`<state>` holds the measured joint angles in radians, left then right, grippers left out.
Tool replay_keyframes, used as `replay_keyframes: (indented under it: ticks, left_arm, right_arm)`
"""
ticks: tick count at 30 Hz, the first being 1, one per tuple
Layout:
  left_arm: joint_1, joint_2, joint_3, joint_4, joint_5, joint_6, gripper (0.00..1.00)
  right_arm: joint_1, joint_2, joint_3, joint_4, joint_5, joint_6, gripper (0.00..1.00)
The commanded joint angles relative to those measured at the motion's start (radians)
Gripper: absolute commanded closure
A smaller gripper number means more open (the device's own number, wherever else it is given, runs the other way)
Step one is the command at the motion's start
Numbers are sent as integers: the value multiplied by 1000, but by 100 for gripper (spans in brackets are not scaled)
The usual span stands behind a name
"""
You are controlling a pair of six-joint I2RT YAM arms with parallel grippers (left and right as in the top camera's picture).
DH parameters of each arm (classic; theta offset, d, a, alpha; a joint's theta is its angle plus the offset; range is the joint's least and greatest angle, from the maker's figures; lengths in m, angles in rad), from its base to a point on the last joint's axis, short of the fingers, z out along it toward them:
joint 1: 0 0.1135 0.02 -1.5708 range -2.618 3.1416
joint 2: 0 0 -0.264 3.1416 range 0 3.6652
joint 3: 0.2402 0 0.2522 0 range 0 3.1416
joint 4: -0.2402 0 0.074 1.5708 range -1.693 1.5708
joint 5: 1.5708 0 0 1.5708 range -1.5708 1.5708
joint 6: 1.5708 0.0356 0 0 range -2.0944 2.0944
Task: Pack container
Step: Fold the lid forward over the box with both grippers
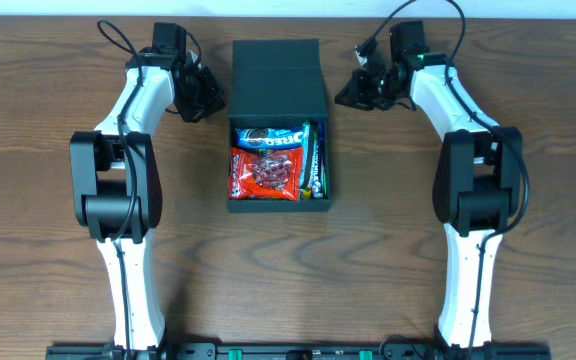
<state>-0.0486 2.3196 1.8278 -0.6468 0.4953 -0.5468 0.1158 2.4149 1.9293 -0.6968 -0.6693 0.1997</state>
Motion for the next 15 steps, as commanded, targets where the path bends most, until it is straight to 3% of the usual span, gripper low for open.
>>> replay_keyframes:
  ticks: [1, 15]
  left_arm:
    - [-1, 11, 24, 15, 32, -3, 94]
    - [-20, 11, 24, 88, 82, -19, 94]
  right_arm:
    - [11, 26, 19, -10, -60, -14, 99]
    - [28, 71, 19, 50, -294, -31, 99]
